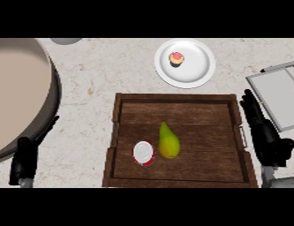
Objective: Pick the pear from the tray and place it in the tiered shelf
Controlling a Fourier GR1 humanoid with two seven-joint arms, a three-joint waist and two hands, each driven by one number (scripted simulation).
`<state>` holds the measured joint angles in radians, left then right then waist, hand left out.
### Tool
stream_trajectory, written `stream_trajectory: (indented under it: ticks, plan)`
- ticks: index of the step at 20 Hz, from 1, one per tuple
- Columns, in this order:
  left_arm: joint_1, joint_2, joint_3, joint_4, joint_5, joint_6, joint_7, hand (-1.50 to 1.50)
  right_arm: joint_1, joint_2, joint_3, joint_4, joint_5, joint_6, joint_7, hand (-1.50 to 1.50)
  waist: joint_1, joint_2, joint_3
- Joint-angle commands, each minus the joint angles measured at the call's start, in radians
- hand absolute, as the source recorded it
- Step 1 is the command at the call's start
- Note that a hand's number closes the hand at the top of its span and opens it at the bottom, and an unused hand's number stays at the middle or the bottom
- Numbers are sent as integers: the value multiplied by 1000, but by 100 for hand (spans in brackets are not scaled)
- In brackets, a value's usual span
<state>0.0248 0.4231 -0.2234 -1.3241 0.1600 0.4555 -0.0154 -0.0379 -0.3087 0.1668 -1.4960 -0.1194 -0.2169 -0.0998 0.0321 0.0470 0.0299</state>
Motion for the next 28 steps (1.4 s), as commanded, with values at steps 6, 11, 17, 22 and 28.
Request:
stream_trajectory:
  ticks: [6, 11, 17, 22, 28]
  plan:
    - [-209, -5, -9, -179, 97, -162, 36, 0, -385, 52, 36, 132, -97, 184, 135, 150, 27, -34, -28]
    - [-194, -22, -17, -206, 150, -191, 76, 0, -415, 172, -75, 282, -255, 148, 280, -150, 4, -31, -25]
    - [-192, -20, 1, -225, 192, -199, 115, 0, -483, 70, -88, 297, -340, 418, 250, -150, -29, -43, -29]
    - [-171, 3, 1, -240, 194, -203, 100, 0, -635, -57, 5, 321, -332, 585, 501, -150, -19, -44, -32]
    - [-121, 12, -19, -272, 192, -193, 88, 0, -784, -181, 245, 245, -75, 717, 623, -150, -7, -55, -35]
